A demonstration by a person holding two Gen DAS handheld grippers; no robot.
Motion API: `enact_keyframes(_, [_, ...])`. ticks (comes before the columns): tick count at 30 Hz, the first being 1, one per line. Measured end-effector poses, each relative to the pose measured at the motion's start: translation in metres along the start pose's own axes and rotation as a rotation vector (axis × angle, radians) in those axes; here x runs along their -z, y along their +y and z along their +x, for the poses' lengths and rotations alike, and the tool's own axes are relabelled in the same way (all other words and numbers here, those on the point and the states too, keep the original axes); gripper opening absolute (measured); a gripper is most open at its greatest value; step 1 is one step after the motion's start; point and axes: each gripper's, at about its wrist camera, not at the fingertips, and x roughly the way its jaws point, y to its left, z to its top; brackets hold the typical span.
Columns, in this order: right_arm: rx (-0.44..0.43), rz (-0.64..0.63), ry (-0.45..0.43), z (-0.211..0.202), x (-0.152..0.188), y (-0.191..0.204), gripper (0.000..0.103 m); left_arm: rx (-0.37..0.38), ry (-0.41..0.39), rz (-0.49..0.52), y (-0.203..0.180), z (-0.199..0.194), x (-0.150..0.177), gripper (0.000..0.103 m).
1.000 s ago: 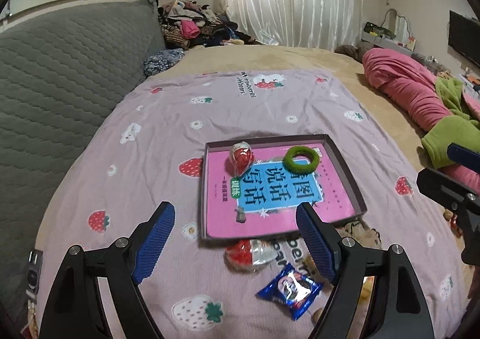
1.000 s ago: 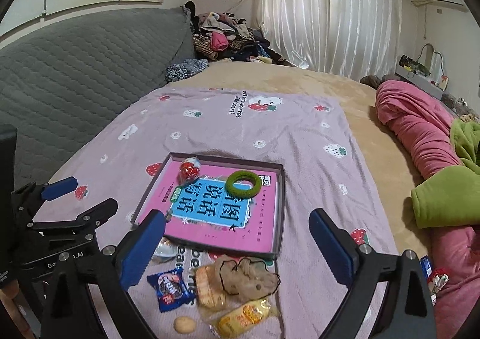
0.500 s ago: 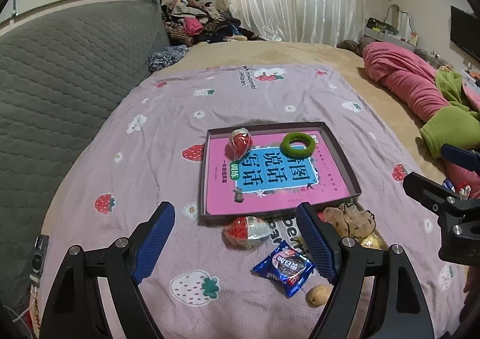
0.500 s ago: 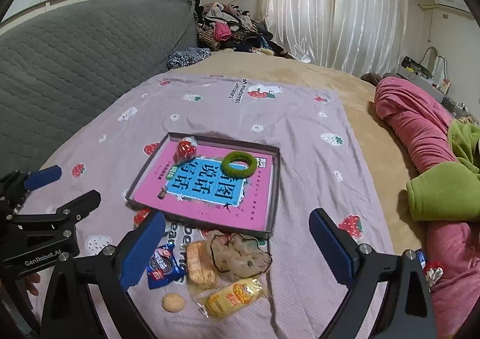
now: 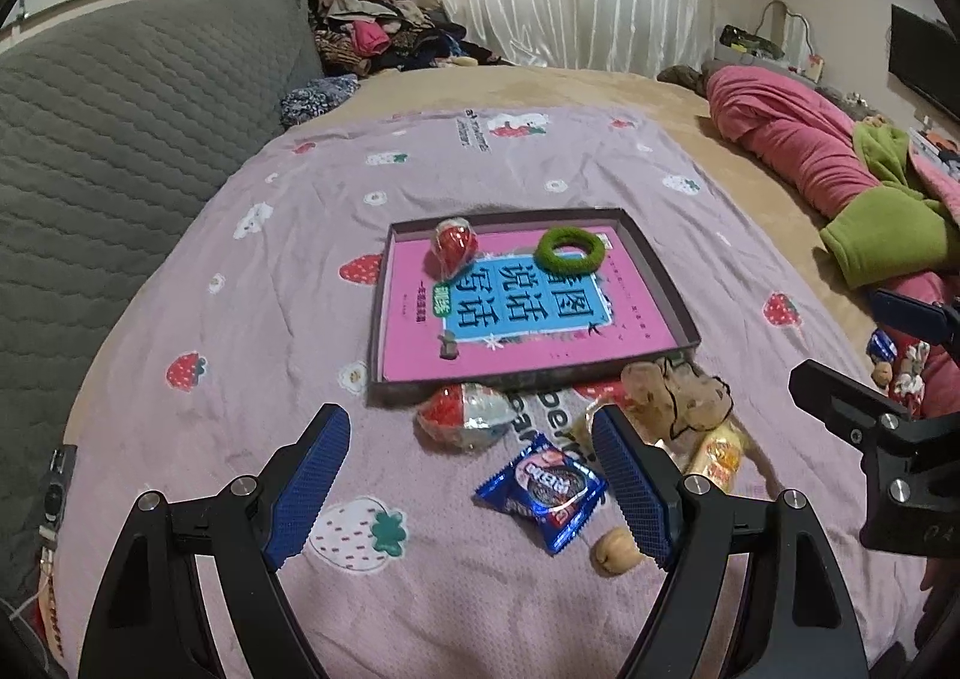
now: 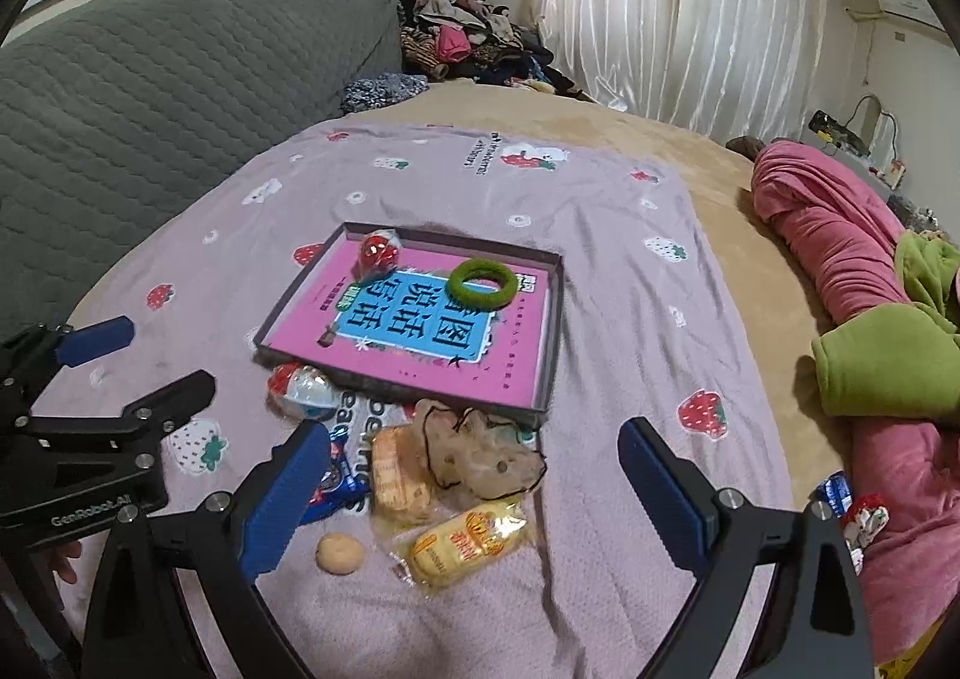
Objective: Organize objects
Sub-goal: 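Withdraw both tools from the tray back toward the remaining snacks, then grasp the blue snack packet with the left tool while the right tool grasps the beige mesh bag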
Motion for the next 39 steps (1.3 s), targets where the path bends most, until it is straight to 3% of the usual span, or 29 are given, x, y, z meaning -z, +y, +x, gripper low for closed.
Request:
enact_keyframes(15, [0.008,-0.011,0.04,0.023,0.027,0.0,0.097,0.002,0.055,0.008,-0.002,0.037,0.038,0.084])
enact_keyframes(39, [0.026,-0.051,0.08,0.063,0.045,0.001,0.097,0.026,0.125,0.009,-0.016,0.081,0.054,0.084])
